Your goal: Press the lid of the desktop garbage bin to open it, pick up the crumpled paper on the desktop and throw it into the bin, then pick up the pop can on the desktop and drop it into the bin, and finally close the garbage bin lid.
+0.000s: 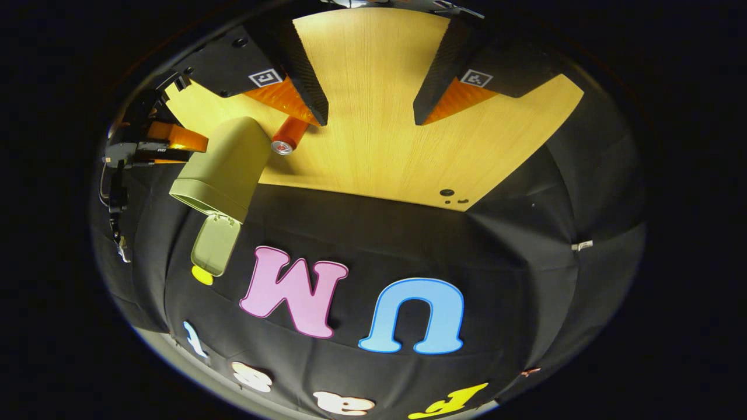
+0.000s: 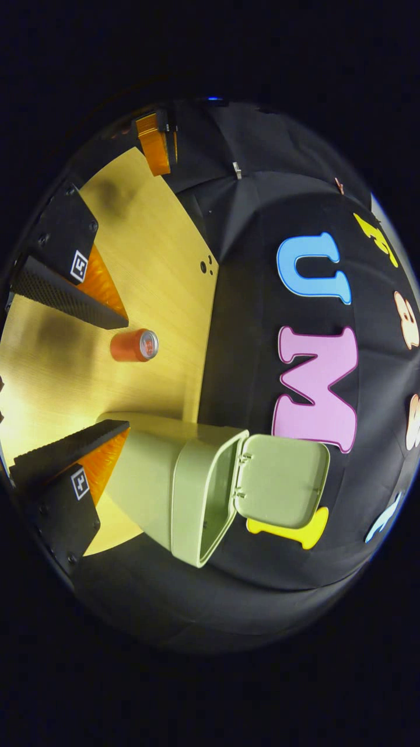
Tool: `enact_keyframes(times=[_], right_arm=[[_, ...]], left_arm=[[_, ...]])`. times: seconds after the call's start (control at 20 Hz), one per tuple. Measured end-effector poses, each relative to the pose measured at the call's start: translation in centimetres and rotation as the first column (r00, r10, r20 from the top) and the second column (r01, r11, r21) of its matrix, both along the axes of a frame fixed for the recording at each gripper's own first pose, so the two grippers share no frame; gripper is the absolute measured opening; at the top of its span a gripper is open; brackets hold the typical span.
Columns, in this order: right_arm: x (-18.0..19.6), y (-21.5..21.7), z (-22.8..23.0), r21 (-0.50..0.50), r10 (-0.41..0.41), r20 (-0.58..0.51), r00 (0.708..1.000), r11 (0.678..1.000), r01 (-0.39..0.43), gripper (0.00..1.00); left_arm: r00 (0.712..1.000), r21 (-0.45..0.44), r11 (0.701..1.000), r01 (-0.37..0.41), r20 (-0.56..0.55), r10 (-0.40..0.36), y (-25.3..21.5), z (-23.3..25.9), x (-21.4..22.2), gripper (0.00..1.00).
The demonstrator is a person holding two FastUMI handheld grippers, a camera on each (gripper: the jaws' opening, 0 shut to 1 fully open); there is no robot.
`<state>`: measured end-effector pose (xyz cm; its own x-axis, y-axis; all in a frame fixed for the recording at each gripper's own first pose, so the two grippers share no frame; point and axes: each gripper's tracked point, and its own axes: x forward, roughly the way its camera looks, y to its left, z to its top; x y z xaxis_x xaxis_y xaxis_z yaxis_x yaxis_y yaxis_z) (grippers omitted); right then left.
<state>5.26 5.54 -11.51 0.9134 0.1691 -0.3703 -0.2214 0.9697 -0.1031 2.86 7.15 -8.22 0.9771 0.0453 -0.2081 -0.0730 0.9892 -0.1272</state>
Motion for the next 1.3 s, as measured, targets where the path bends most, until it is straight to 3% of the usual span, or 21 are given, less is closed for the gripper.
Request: enact_keyframes(times=[0.15, 0.7, 1.3], right_arm=[[1.8, 1.3, -2.1, 0.004, 0.027, -0.032, 0.999, 1.000, -0.027, 0.98], [7.6, 3.9, -10.8, -0.014, 0.081, -0.171, 0.982, 0.996, -0.084, 0.98], [14.3, 5.8, -17.1, 0.026, 0.091, -0.258, 0.962, 0.996, -0.087, 0.99]], left_arm=[[0.998, 0.023, 0.998, -0.055, -0.040, 0.056, 1.6, -1.0, -0.4, 0.94], [0.971, -0.023, 0.981, -0.194, -0.146, 0.189, 3.3, -3.0, -0.3, 0.95], [0.954, -0.029, 0.970, -0.241, -0.189, 0.231, 1.7, -2.8, 0.4, 0.95]])
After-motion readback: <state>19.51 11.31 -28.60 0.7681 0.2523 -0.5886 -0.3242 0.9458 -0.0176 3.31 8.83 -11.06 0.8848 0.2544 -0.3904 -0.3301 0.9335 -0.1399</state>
